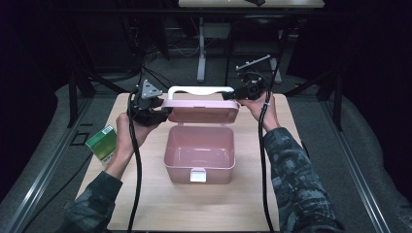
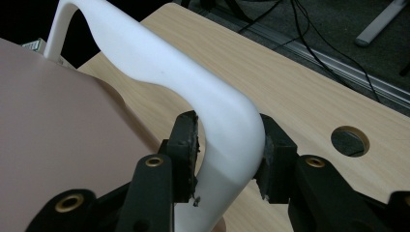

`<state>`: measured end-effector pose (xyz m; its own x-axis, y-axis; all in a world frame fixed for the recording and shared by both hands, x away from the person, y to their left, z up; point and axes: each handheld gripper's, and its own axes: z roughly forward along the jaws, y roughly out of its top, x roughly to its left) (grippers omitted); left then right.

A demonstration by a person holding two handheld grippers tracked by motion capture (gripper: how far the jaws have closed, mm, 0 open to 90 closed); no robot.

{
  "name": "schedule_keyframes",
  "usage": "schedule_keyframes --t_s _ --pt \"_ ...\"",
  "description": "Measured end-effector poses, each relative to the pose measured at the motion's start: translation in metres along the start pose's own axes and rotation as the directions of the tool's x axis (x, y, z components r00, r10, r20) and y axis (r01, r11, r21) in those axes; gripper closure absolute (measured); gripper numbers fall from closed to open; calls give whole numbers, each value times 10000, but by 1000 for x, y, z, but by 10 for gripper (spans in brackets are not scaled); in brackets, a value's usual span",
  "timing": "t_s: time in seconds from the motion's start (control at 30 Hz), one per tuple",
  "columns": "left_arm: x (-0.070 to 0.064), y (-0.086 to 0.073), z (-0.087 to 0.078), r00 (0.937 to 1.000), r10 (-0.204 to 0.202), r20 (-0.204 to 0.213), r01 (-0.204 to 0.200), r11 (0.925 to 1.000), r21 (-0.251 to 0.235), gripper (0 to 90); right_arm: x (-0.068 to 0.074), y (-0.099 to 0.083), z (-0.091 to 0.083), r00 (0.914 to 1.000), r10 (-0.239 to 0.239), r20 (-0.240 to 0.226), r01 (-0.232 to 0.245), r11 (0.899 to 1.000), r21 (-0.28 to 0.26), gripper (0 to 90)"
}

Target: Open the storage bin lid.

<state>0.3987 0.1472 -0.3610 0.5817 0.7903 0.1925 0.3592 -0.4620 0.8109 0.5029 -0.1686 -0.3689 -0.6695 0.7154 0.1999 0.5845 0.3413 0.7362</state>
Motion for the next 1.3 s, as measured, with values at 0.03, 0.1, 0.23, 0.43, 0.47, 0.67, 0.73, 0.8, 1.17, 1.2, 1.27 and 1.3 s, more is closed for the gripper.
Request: schedule_keyframes --t_s 0.03,0.1,0.23,0.43,0.47,0.67,0.73,0.8,1.17,1.2,1.27,1.3 --pt "0 0 1 10000 29 -31 -29 10000 2 638 0 0 0 10000 -2 -1 2 10000 -6 636" --pt "0 0 2 10000 71 -57 -71 10000 18 694 0 0 0 10000 -10 29 10 10000 -2 634" --pt "-1 2 3 9996 116 -268 -113 9999 120 748 0 0 0 10000 -49 56 49 10000 -11 627" --pt "0 4 5 9992 102 -397 -93 9996 248 777 -3 -1 -8 9998 27 214 -21 9996 -293 582" --pt "0 4 5 9992 96 -393 -86 9996 269 777 -4 -2 -10 9996 27 270 -19 9996 -285 574" --pt "1 6 7 9994 36 -356 -25 9995 310 781 -7 -13 -29 9983 349 461 -315 9969 -723 512" --pt "2 6 7 9994 37 -351 -26 9996 295 781 -10 -20 -35 9976 447 537 -401 9956 -847 498" --pt "3 7 8 9995 64 -304 -53 9994 349 782 -13 -28 -42 9960 651 610 -595 9941 -903 487" --pt "6 12 10 9996 110 -250 -95 9982 599 785 1 -78 -49 9948 761 684 -742 9968 -291 411" --pt "6 13 10 9997 72 -252 -56 9981 619 785 5 -82 -47 9952 720 666 -712 9974 -147 408" --pt "7 14 11 9997 84 -220 -69 9977 674 785 14 -90 -44 9960 642 620 -646 9979 54 400" --pt "7 14 11 9997 81 -216 -66 9977 681 785 19 -94 -41 9960 659 597 -668 9977 119 399"
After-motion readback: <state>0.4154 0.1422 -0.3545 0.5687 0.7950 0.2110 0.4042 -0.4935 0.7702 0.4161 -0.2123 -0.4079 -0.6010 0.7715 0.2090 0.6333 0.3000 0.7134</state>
